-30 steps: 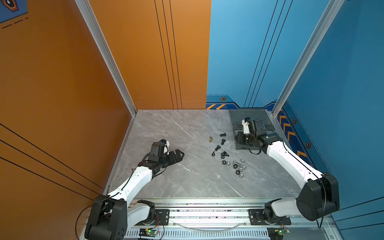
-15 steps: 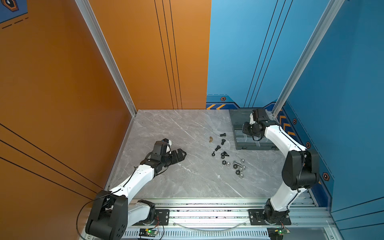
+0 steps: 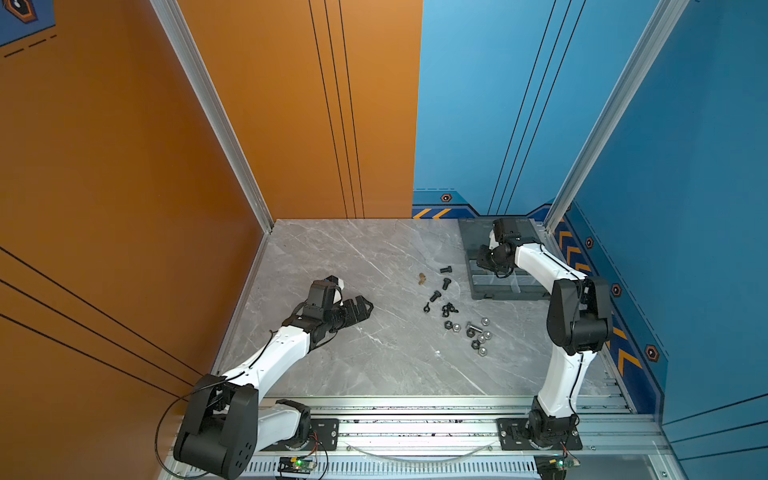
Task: Sort the screws and nuts into containers
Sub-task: 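Lift the brass wing nut and carry it over the organizer box, then open the right gripper to drop the wing nut into a compartment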
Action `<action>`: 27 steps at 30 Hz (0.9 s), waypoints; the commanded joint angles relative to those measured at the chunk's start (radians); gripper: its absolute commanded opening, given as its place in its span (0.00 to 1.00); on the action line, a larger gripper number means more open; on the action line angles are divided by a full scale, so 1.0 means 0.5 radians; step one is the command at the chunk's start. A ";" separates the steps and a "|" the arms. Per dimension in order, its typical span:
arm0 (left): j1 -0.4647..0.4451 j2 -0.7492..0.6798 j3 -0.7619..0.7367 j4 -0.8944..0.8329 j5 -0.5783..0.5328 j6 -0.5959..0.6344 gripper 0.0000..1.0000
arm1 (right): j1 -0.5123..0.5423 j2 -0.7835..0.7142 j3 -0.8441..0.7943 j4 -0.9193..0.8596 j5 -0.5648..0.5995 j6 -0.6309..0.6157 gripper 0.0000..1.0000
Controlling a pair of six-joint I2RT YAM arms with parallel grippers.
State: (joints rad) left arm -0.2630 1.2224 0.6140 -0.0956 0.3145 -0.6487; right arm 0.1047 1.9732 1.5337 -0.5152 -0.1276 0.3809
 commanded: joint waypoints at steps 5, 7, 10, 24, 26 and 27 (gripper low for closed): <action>-0.019 0.028 0.055 0.028 -0.001 0.012 0.98 | 0.023 0.089 0.128 -0.040 0.013 -0.012 0.01; -0.020 0.036 0.053 0.028 0.003 0.014 0.98 | 0.031 0.110 0.153 -0.046 0.025 -0.013 0.03; -0.020 0.042 0.051 0.034 0.011 0.013 0.98 | 0.041 0.142 0.189 -0.075 0.036 -0.012 0.05; -0.017 0.041 0.049 0.035 0.022 0.017 0.98 | 0.054 0.172 0.194 -0.114 0.064 -0.028 0.19; -0.015 0.037 0.051 0.032 0.026 0.016 0.98 | 0.052 0.165 0.197 -0.119 0.067 -0.037 0.24; -0.017 0.034 0.048 0.032 0.026 0.016 0.98 | 0.051 0.161 0.197 -0.122 0.066 -0.038 0.26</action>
State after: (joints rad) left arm -0.2630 1.2385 0.6151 -0.0849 0.3153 -0.6483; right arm 0.1272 2.0483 1.6089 -0.5423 -0.1200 0.3763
